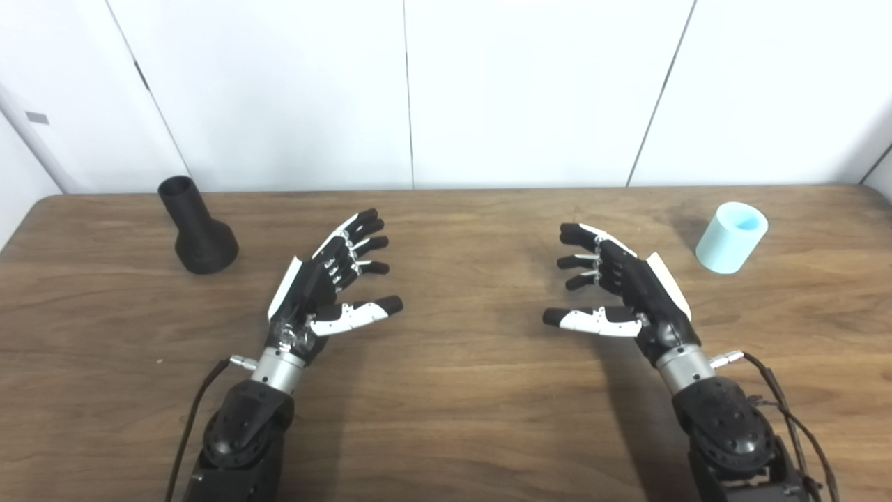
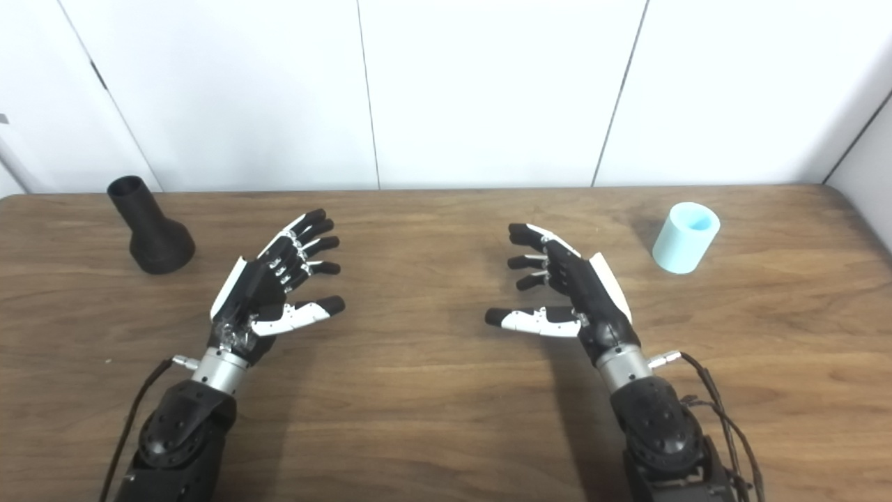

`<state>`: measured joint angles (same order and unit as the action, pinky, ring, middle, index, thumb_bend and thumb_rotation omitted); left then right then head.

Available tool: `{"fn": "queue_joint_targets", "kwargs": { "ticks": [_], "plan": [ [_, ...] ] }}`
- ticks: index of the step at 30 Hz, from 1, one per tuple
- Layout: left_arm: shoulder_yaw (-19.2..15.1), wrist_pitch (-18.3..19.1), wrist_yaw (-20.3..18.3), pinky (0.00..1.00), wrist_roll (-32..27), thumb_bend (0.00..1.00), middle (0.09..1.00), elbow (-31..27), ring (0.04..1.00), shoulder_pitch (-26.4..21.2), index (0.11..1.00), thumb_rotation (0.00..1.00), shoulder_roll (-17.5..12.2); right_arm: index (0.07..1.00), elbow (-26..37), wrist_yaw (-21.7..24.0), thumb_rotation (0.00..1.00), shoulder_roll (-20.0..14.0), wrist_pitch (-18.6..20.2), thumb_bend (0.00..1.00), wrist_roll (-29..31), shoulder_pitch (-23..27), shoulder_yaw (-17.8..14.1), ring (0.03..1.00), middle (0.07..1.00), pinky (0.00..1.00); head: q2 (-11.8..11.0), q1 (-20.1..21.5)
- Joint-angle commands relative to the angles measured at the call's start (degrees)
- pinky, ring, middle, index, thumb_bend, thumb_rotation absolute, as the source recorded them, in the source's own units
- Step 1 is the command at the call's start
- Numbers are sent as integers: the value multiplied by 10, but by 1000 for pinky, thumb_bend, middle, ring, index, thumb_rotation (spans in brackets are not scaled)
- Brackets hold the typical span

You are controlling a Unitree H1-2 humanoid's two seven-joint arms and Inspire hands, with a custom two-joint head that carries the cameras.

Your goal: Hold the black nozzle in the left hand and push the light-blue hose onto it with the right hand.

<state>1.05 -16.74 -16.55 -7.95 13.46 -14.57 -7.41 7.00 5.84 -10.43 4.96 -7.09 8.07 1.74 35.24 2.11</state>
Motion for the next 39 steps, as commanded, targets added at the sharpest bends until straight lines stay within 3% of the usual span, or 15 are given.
{"fn": "queue_joint_targets", "kwargs": {
  "ticks": [1, 12, 14, 16, 21, 27, 33, 39],
  "plan": [
    [0, -2, 2, 703, 2, 826, 900, 21, 847, 26, 901, 99, -4, 820, 17, 2, 179, -5, -10, 832, 4, 20, -3, 731, 835, 585, 4, -1],
    [-1, -3, 1, 710, -1, 820, 907, 22, 849, 25, 899, 96, -4, 813, 15, 6, 153, -5, -12, 821, 6, 20, -2, 719, 838, 578, 3, -8],
    [0, -4, 3, 711, 1, 814, 903, 23, 844, 26, 898, 90, -2, 816, 15, 6, 163, -7, -14, 826, 5, 18, -3, 722, 841, 579, -9, -31],
    [3, -12, 4, 702, 3, 816, 897, 29, 838, 27, 895, 77, 4, 818, 12, 7, 158, -11, -22, 824, 6, 13, -6, 723, 844, 579, -33, -72],
    [14, -24, 14, 694, 18, 852, 901, 51, 835, 30, 894, 96, 27, 831, -1, 17, 79, -23, -47, 782, 34, 1, -19, 740, 856, 594, -83, -157],
    [19, -28, 23, 703, 35, 844, 896, 57, 833, 30, 895, 80, 42, 829, 20, 15, 3, -27, -22, 753, 26, -6, -19, 732, 857, 601, -103, -186],
    [2, -17, 67, 679, 57, 817, 894, 29, 808, 30, 898, 124, 47, 831, 48, 18, 0, -26, 4, 736, 28, -8, -19, 715, 853, 588, -106, -205],
    [-17, -27, 129, 663, 122, 820, 850, -26, 786, 24, 872, 136, 35, 840, 67, 21, 0, -19, 36, 704, 41, -8, -21, 747, 873, 609, -105, -211]
  ]
}}
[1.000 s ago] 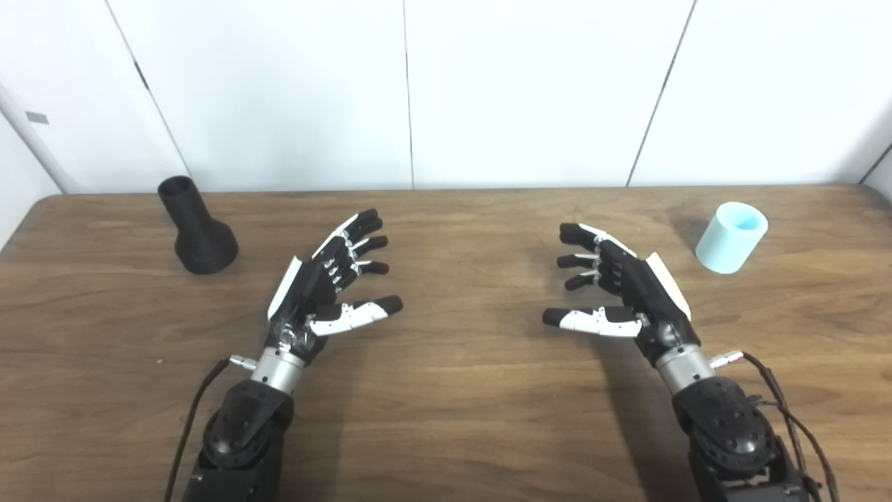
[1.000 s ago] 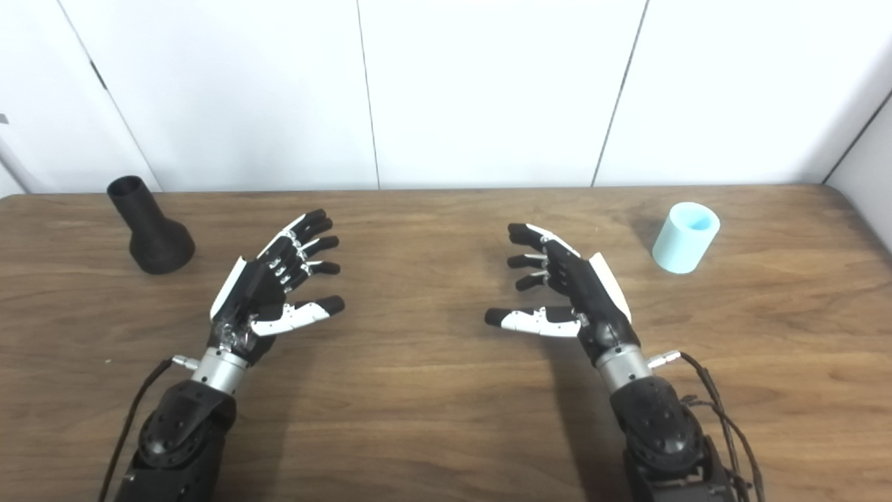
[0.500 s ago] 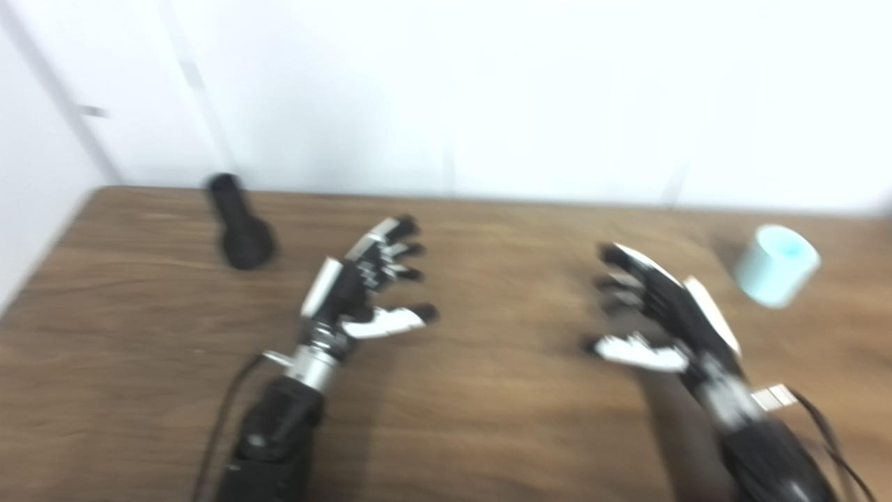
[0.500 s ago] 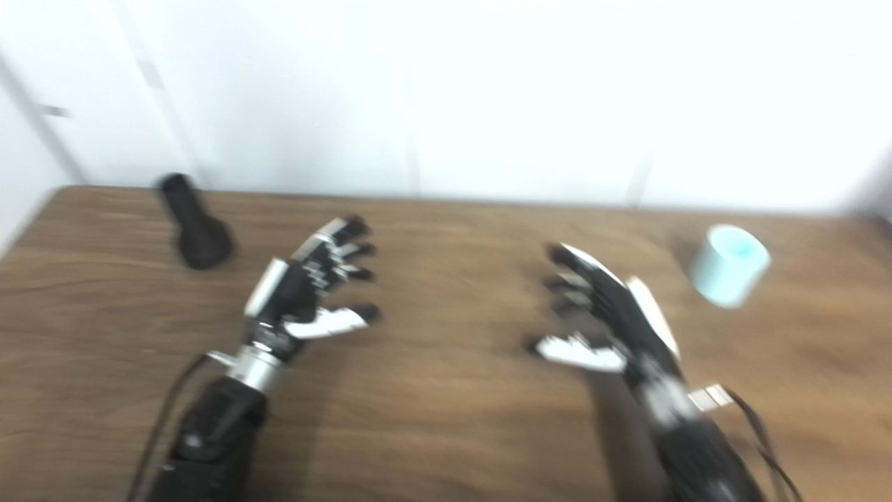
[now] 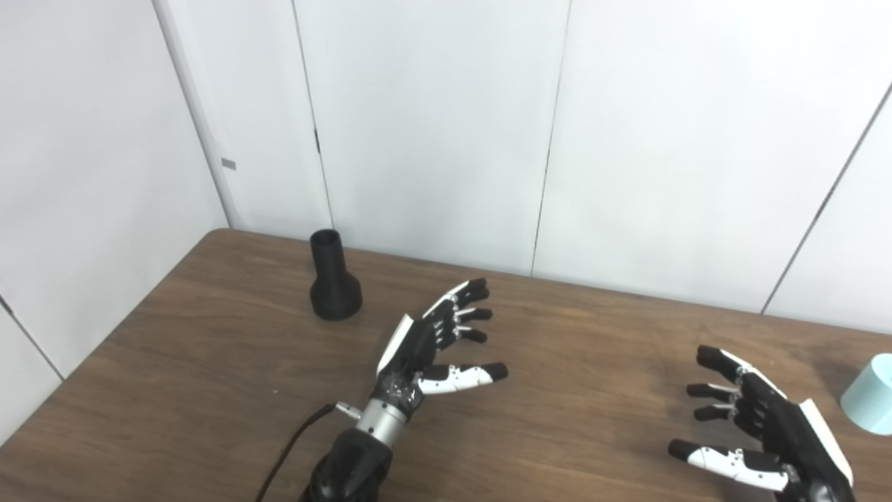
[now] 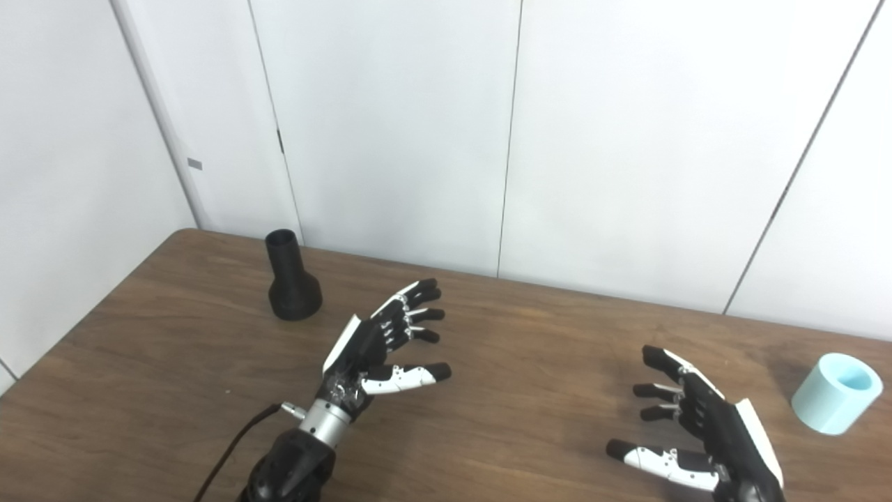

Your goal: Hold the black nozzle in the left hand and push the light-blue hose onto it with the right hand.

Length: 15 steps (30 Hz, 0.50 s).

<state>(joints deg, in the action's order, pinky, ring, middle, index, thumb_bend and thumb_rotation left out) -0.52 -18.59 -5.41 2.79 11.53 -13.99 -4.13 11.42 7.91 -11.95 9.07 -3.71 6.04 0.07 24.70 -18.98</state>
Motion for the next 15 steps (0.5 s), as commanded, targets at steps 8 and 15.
{"fn": "queue_joint_targets", "kwargs": {
  "ticks": [8, 15],
  "plan": [
    [-37, 13, 46, 651, 83, 782, 856, -109, 798, -14, 871, 160, -64, 844, 21, 11, 0, -3, -6, 701, 39, 16, -15, 754, 882, 607, 3, -14],
    [-88, 62, 79, 748, 144, 777, 846, -134, 839, -59, 857, 105, -141, 837, 20, 11, 0, -2, -11, 685, 57, 18, -20, 741, 875, 602, 3, -16]
  ]
}}
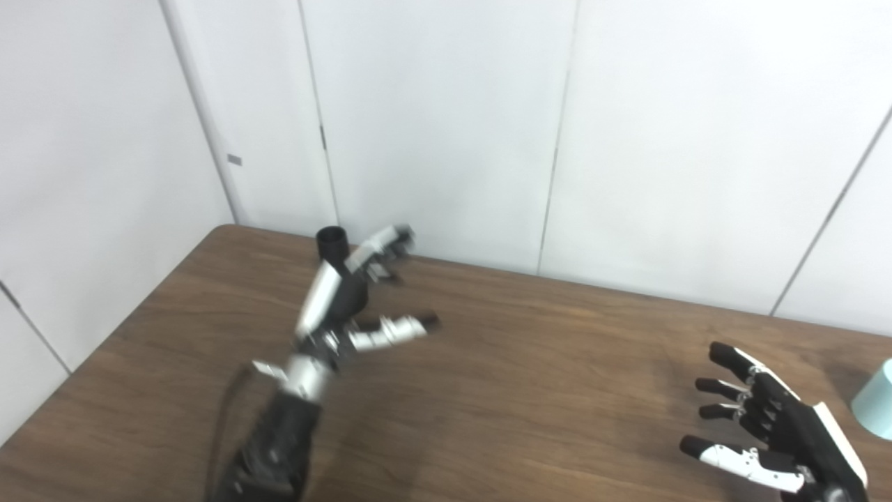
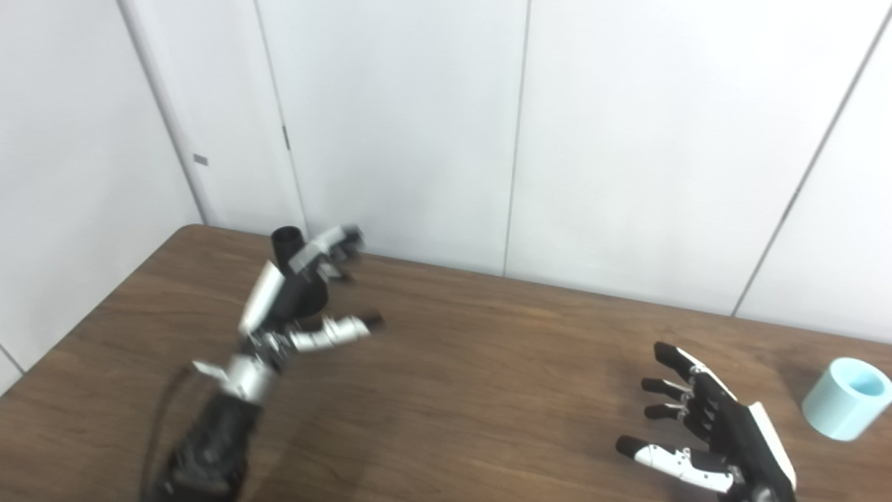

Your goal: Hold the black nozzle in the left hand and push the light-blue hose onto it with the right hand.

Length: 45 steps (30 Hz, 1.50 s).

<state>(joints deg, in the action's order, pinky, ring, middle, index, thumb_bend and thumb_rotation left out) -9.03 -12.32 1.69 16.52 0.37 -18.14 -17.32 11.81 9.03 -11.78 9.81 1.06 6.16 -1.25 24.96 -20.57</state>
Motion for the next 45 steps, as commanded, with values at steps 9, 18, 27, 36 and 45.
{"fn": "queue_joint_targets", "kwargs": {
  "ticks": [9, 18, 27, 36, 45],
  "plan": [
    [-58, 17, 46, 624, 1, 804, 826, -25, 792, -47, 834, 71, -55, 830, 28, -1, 0, -7, -4, 672, 0, 20, -2, 751, 879, 604, 1, -2],
    [-62, 50, 87, 689, 5, 812, 843, 9, 823, -55, 825, 95, -39, 823, 43, -3, 0, -8, 22, 678, -14, 23, 3, 750, 887, 590, 3, -2],
    [-25, 122, 68, 893, 25, 917, 970, 68, 961, -49, 953, 281, -60, 795, 62, -4, 0, -8, 50, 682, -41, 22, 9, 757, 891, 580, 4, 1],
    [5, 205, 40, 910, 30, 1000, 1000, 97, 987, -55, 1000, 380, -71, 795, 66, -1, 0, -9, 52, 671, -34, 21, 6, 746, 890, 568, 8, -5],
    [14, 204, 51, 958, 24, 1000, 1000, 146, 1000, -64, 1000, 384, -71, 827, 76, 2, 0, -12, 62, 634, -29, 18, 6, 717, 898, 592, 12, -5]
  ]
}}
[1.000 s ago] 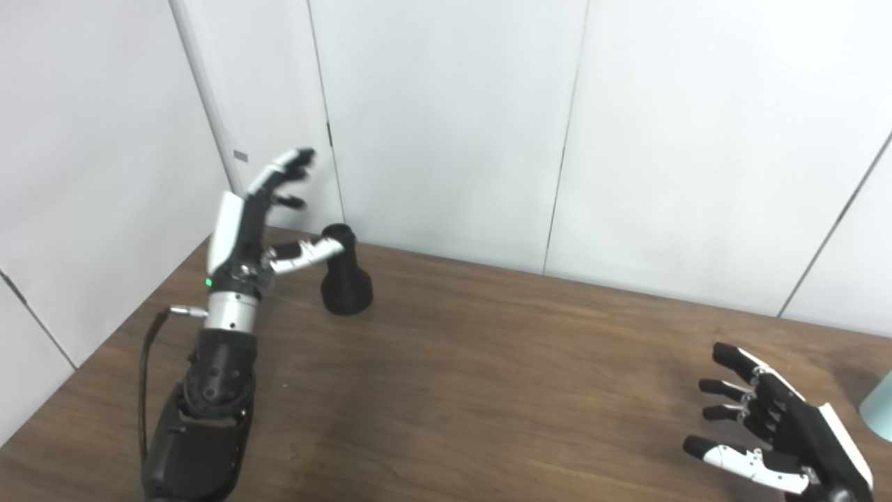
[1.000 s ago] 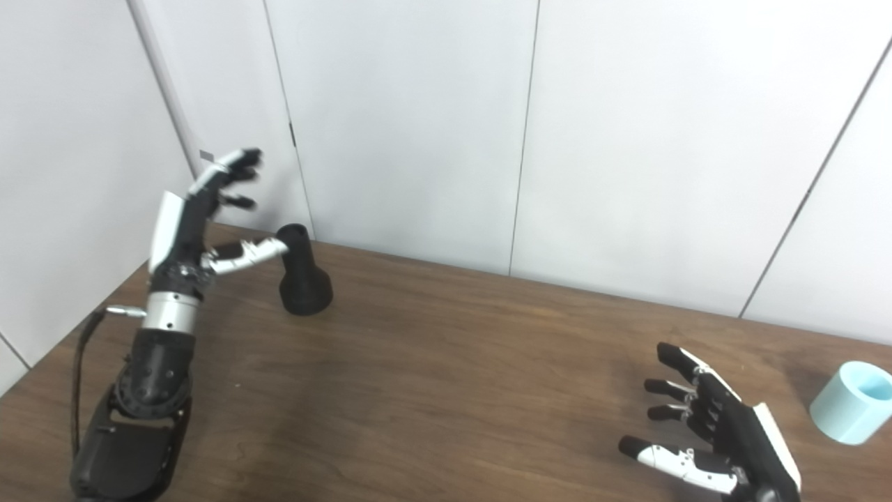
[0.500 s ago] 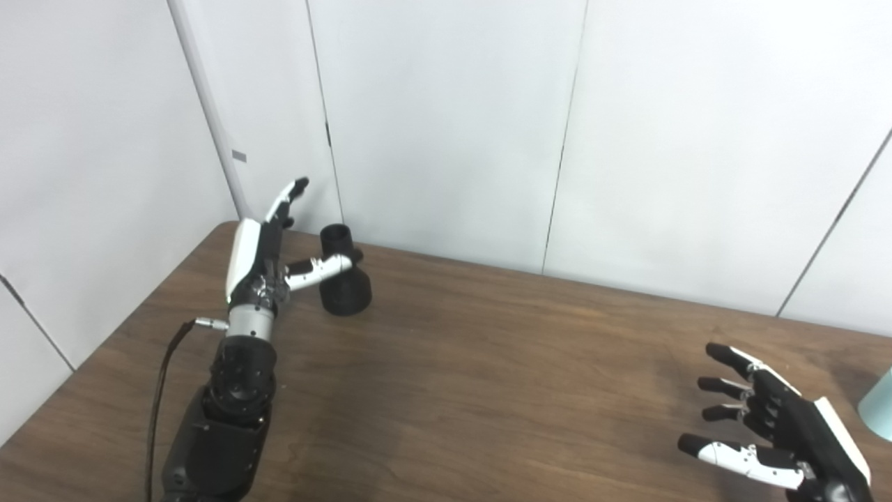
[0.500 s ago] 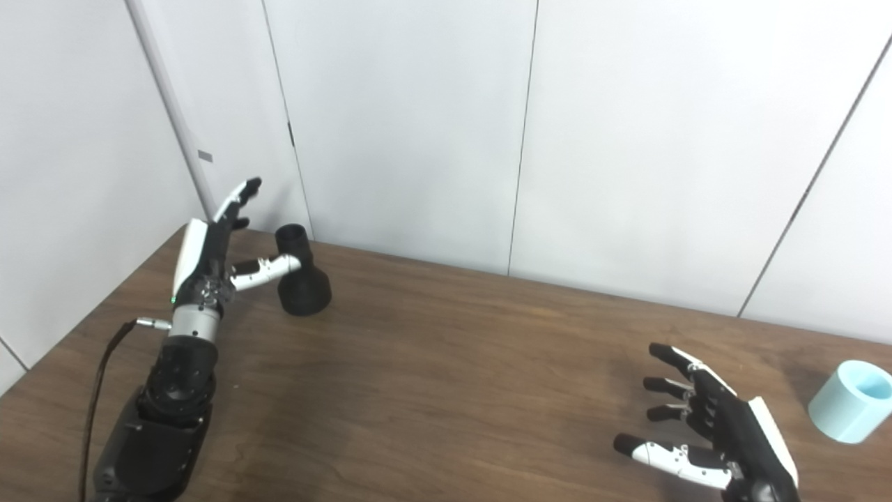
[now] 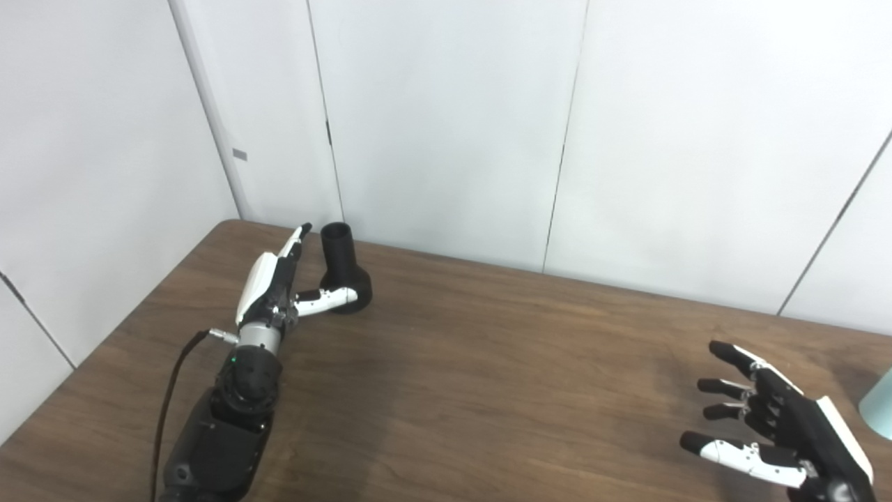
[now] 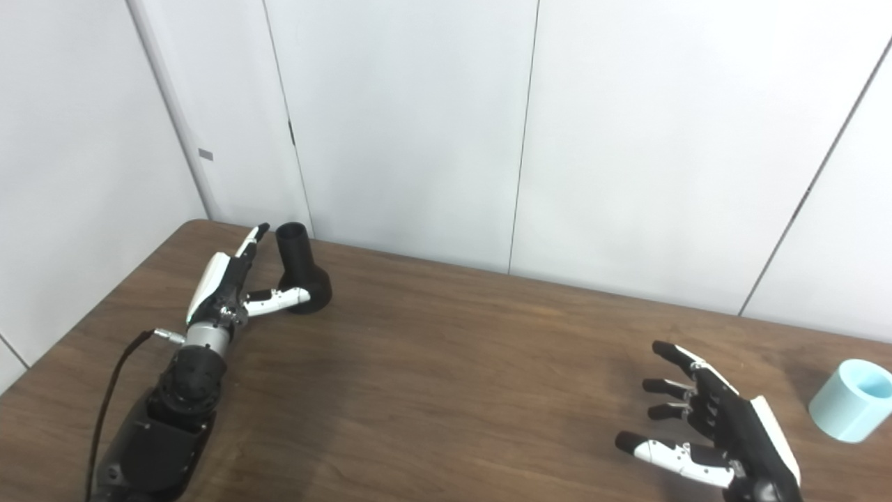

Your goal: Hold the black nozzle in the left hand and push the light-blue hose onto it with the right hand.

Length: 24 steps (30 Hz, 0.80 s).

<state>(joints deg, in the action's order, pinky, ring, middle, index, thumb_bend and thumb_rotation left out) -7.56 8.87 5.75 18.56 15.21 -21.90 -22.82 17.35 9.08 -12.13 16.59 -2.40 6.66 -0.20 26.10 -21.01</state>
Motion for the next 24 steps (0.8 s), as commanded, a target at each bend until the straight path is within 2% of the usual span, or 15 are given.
{"fn": "queue_joint_targets", "kwargs": {
  "ticks": [1, 5, 8, 12, 17, 21, 24],
  "plan": [
    [-1, -5, 10, 958, 1, 1000, 1000, -1, 1000, -27, 1000, 377, -14, 825, 21, 1, 0, -8, -6, 633, 5, 12, -5, 711, 898, 588, 0, 0],
    [3, 8, 4, 943, -2, 1000, 1000, 6, 999, -29, 1000, 351, -12, 819, 24, 1, 0, -9, -2, 639, 1, 12, -3, 687, 886, 582, 2, -1],
    [6, 24, -14, 808, -18, 1000, 992, 5, 956, -31, 988, 369, -10, 819, 25, 1, 0, -8, 3, 642, 5, 11, -4, 685, 889, 576, 5, -2],
    [22, 25, -23, 799, -9, 998, 958, 16, 928, -35, 951, 352, -15, 820, 31, 0, 0, -7, 11, 640, 5, 10, -4, 684, 882, 586, 8, 0],
    [47, 37, -16, 801, 16, 982, 922, 37, 915, -44, 878, 347, -20, 815, 35, -1, 0, -7, 14, 644, 0, 9, -2, 672, 881, 546, 10, -1],
    [54, 26, -12, 818, 16, 965, 902, 69, 913, -55, 851, 328, -17, 820, 41, -2, 0, -5, 22, 642, 1, 7, -4, 677, 873, 553, 13, 2],
    [58, 19, -12, 767, 11, 961, 890, 92, 886, -64, 853, 325, -14, 813, 48, -3, 0, -5, 29, 643, -2, 6, -2, 665, 868, 543, 15, 3]
  ]
}}
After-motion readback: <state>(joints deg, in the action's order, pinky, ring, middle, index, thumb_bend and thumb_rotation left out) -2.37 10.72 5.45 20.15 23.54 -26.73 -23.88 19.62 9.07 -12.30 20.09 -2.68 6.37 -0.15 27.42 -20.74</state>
